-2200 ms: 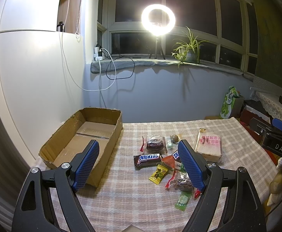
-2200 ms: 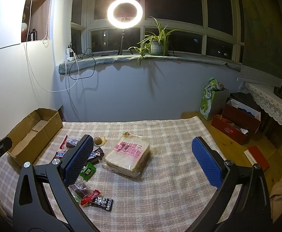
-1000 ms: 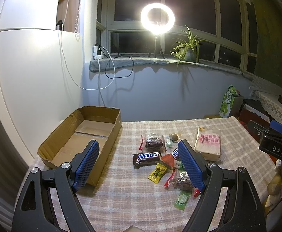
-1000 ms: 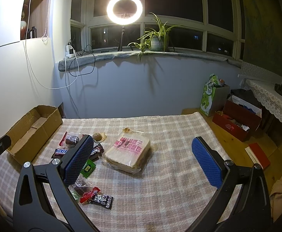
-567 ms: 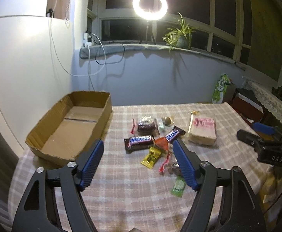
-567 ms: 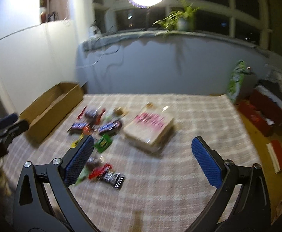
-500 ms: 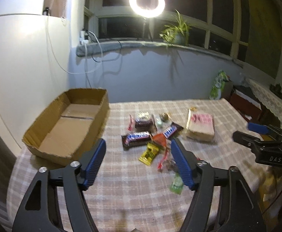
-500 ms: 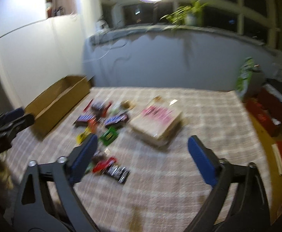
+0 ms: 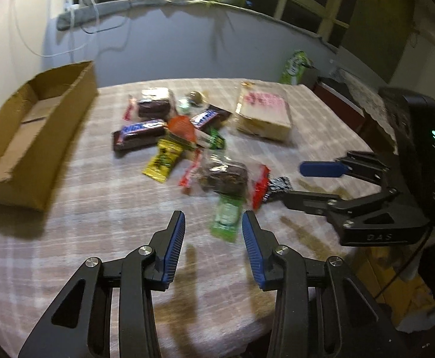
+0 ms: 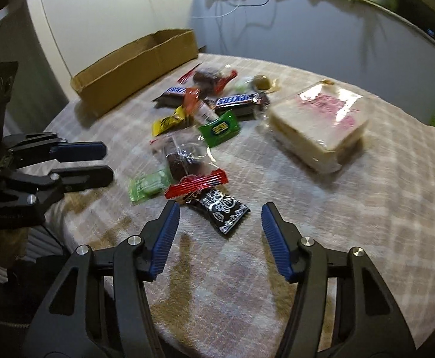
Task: Organize snacks
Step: 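Grasp the green candy packet with the left tool while the right tool grasps the black candy packet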
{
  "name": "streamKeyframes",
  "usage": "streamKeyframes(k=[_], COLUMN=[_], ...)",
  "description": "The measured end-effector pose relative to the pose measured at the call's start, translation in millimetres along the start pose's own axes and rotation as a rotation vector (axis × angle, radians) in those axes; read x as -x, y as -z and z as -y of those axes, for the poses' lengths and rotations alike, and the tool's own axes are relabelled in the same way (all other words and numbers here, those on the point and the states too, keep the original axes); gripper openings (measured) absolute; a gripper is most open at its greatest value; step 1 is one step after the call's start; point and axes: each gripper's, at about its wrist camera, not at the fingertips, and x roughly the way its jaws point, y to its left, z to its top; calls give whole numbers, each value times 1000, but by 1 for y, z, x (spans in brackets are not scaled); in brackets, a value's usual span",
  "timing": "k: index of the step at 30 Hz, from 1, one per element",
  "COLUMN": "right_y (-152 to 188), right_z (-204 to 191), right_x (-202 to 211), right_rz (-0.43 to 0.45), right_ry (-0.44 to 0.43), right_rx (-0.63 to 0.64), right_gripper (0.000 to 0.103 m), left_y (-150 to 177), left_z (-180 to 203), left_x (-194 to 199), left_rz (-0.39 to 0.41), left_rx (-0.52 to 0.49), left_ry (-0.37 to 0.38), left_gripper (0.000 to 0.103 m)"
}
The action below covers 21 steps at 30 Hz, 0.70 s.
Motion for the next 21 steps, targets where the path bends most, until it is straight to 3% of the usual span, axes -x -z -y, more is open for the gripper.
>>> streamKeyframes(k=[9, 12, 19, 21], right_y=[-11, -14, -19, -18], right_z=[-1, -2, -2, -3], right_x=[-22, -29, -34, -34], right_rz=[-65, -85, -86, -82], right_ry=[3, -8, -17, -12], right_rx=[115, 149, 156, 153], right_gripper=[60, 60, 58, 58], left_y=[0, -1, -2, -2], left_z=[11, 9, 12, 11], left_x=[-28, -35, -44, -44], left_rz=[-52, -61, -57, -48], left_rx=[-90, -103, -147, -144], left_ry=[-15, -31, -61, -70], left_gripper=[38, 33, 32, 28])
